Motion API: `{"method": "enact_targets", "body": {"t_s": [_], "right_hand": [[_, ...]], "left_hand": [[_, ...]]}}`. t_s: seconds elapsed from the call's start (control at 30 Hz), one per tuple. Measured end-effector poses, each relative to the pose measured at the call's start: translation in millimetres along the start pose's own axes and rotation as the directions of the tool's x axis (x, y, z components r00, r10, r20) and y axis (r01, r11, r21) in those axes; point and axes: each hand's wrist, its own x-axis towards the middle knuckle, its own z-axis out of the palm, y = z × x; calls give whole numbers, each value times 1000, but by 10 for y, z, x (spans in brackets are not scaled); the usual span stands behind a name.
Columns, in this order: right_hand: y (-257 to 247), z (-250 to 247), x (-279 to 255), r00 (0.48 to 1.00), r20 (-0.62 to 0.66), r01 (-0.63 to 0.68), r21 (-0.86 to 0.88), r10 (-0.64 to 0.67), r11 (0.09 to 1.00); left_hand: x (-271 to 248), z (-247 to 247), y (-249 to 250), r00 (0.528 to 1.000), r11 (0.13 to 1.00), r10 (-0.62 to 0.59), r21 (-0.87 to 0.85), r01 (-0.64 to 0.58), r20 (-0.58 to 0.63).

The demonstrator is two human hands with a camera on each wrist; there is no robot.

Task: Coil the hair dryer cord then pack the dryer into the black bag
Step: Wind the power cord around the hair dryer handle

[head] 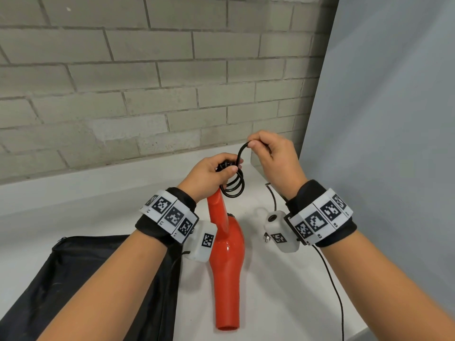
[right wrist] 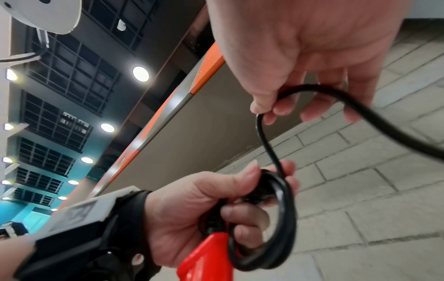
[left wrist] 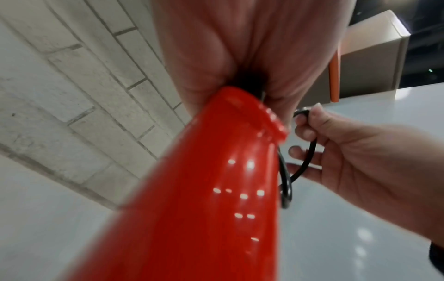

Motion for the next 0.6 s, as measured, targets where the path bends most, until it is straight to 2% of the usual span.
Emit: {"method": "enact_targets", "body": {"t_s": [0.1,0.17,0.23,0.3,0.37,0.43,0.53,0.6], "right_hand": [[160,-36,-74,989,-60,-134,12,135,991],[396,10,-197,949,-146,-282,9,280,959],[668,92,-368,873,-119,-480,-40,473,876],[925,205,-565,737,61,-646,-230,673,728],[1121,322,-754,580,222,-653,-450,784,609],[1203,399,-881,483,326,-569,-588,813,575],[1184,443,-926,415,425,-467,-659,804,590],[1177,437,-894,402,406,-435,-704,821,562]], "left_hand": [[12,24,-27,998,1000,-21,-10,20,-55],[21,36,-42,995,1000,-26,-13,25,-97],[27,55,-48,993,1000,-25,-20,23,-112],[32,82,-44,994,999,-23,-26,20,-111],[34,105,-30,994,1000,-22,-22,20,-109],[37,128,-21,994,1000,-21,-17,20,-109],[40,136,-19,993,1000,-24,-18,22,-113],[44,132,-21,993,1000,-25,-12,23,-115]]}}
